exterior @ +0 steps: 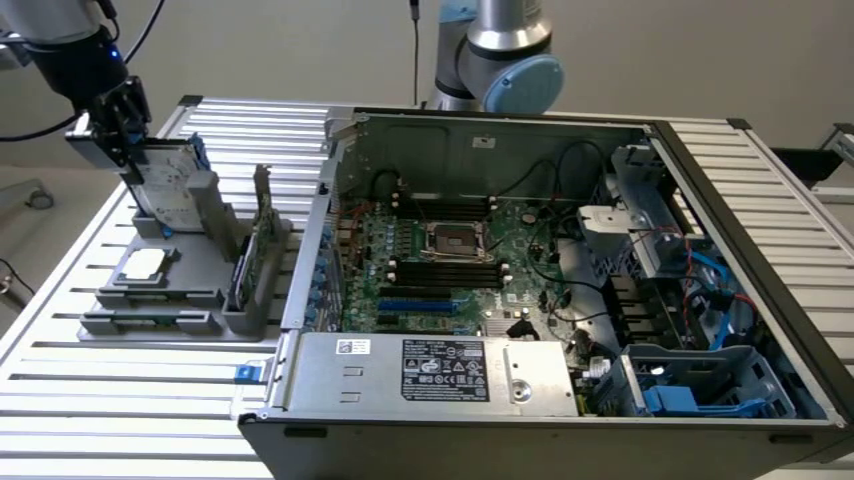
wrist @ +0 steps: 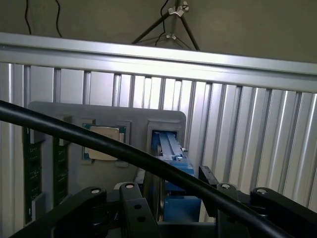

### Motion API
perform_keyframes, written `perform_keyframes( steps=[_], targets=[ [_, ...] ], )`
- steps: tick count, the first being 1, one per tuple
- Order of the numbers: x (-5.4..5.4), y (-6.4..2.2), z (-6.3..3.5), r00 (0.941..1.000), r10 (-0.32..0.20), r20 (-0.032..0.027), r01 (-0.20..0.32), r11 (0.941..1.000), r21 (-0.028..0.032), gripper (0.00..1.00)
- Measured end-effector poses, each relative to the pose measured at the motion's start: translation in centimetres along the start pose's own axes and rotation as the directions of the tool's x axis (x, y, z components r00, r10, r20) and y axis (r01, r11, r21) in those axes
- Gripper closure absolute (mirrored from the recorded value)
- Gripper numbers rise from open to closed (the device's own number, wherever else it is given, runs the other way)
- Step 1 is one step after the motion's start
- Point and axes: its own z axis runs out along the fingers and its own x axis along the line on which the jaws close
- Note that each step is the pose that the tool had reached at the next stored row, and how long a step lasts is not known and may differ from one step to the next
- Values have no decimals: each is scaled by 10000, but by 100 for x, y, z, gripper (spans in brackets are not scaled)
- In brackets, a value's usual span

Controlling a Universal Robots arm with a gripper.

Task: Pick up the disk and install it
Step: 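Pick up the disk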

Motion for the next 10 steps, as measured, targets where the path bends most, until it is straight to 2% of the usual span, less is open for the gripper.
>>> perform_keyframes(
  steps=[5,7,8,10],
  targets=[
    [-20,1,0,10000,67,-1,-67,10000,0,46],
    [-21,2,0,10000,85,-2,-85,10000,-1,48],
    [-22,3,0,10000,92,-2,-92,10000,-1,55],
    [-22,6,-1,9999,102,-2,-102,9999,-1,55]
  ],
)
